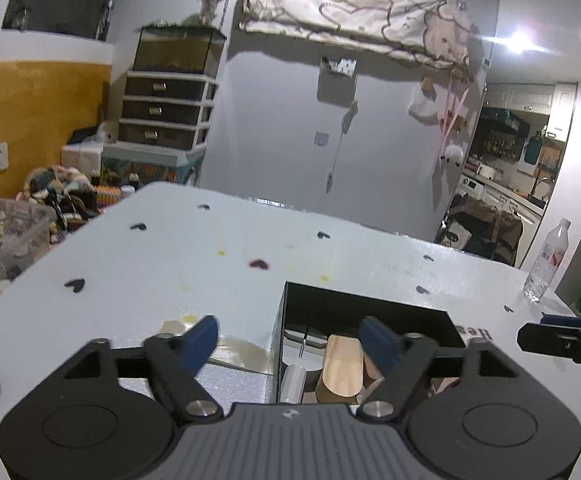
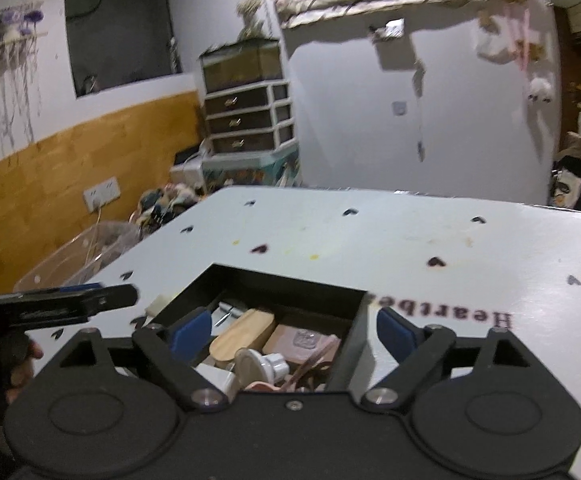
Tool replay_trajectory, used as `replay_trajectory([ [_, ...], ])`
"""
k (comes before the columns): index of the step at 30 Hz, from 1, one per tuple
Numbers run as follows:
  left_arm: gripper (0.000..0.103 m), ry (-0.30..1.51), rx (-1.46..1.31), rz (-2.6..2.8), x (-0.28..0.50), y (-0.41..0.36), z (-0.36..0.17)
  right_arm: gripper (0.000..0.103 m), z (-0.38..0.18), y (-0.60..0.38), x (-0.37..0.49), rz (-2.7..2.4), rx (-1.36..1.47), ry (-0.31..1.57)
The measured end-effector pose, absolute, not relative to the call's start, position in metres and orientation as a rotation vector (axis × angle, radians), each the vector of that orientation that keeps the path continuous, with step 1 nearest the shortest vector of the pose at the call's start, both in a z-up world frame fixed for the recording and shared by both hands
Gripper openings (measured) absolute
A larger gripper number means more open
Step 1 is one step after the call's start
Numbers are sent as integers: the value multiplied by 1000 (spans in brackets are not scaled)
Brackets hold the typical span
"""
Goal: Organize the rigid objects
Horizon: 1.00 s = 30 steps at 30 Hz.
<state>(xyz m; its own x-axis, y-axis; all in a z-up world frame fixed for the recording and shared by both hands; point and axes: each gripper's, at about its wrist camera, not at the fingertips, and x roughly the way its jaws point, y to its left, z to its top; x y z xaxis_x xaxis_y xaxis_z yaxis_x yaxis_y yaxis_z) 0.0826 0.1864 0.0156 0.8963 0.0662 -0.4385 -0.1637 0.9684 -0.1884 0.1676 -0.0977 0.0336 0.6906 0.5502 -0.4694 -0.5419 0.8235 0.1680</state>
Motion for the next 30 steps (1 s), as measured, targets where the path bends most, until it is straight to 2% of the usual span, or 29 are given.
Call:
replay_trajectory([
  [4,96,406,-203,128,62,173,22,97,31,-110,151,569,28,472],
  [9,103,356,-197,135,37,155,23,102,25,-121,125,536,3,405],
  [19,103,295,-99,147,-10,112,14,103,11,-144,72,481,-18,332],
  [30,103,286,-74,134,-37,99,6,103,-1,-168,35,402,9,299],
])
